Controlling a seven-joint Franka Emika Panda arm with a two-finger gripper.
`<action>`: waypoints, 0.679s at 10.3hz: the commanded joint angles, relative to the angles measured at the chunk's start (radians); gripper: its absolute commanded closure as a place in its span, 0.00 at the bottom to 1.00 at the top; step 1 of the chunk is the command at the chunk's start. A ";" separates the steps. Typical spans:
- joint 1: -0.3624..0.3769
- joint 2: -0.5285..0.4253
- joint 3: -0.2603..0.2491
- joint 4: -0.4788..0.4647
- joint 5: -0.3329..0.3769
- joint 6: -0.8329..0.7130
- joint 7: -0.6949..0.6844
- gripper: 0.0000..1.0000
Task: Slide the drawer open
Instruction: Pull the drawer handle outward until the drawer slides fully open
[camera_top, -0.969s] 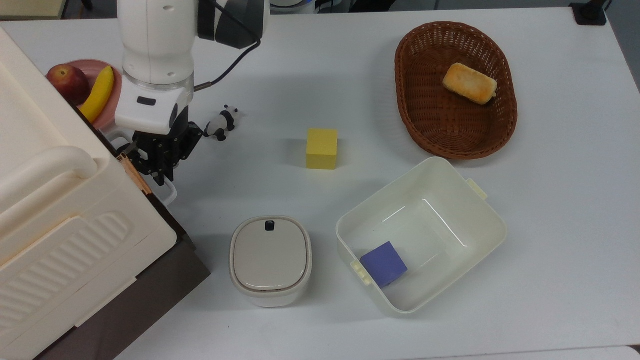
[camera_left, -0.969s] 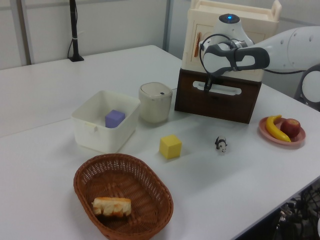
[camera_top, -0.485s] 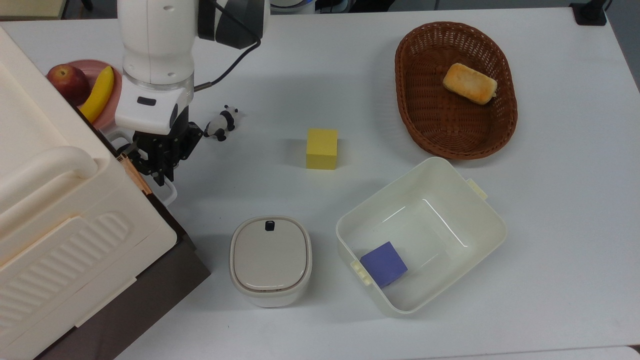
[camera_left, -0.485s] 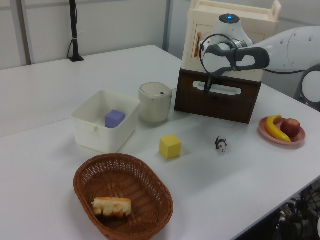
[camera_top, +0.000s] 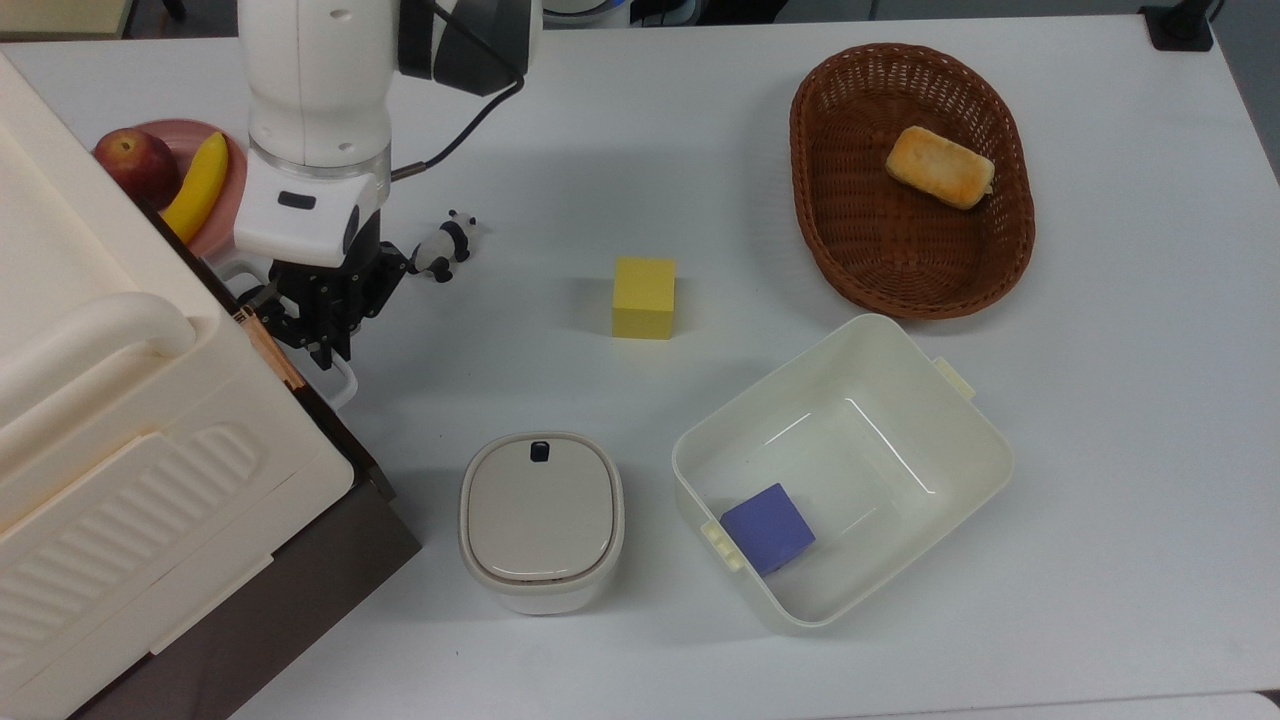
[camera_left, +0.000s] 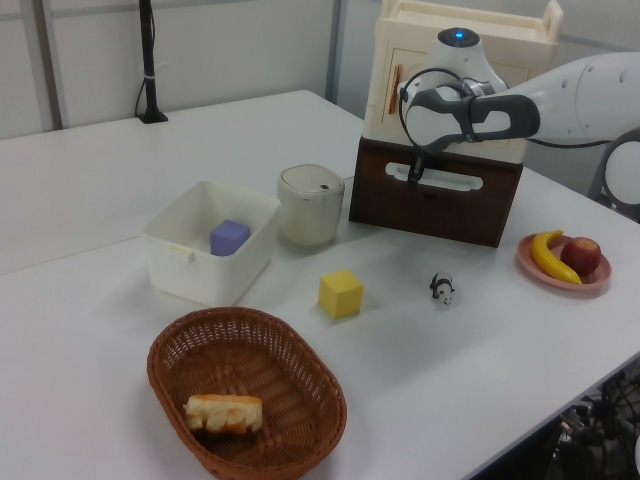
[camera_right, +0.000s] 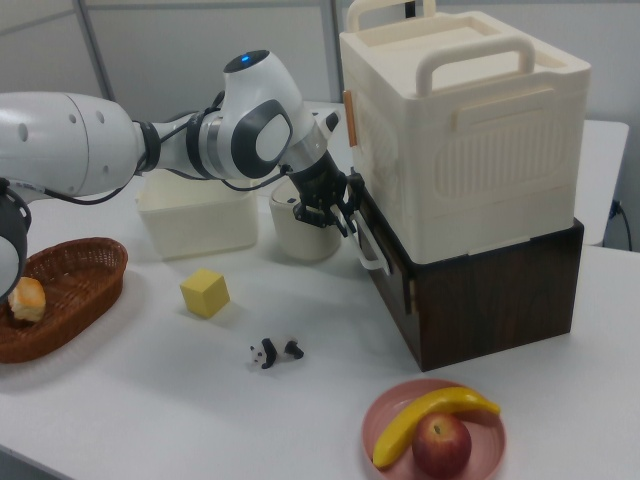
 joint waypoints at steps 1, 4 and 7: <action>0.001 -0.076 0.025 -0.083 0.001 0.001 0.026 0.96; 0.009 -0.097 0.033 -0.104 0.001 -0.034 0.027 0.96; 0.012 -0.120 0.042 -0.107 0.004 -0.109 0.026 0.96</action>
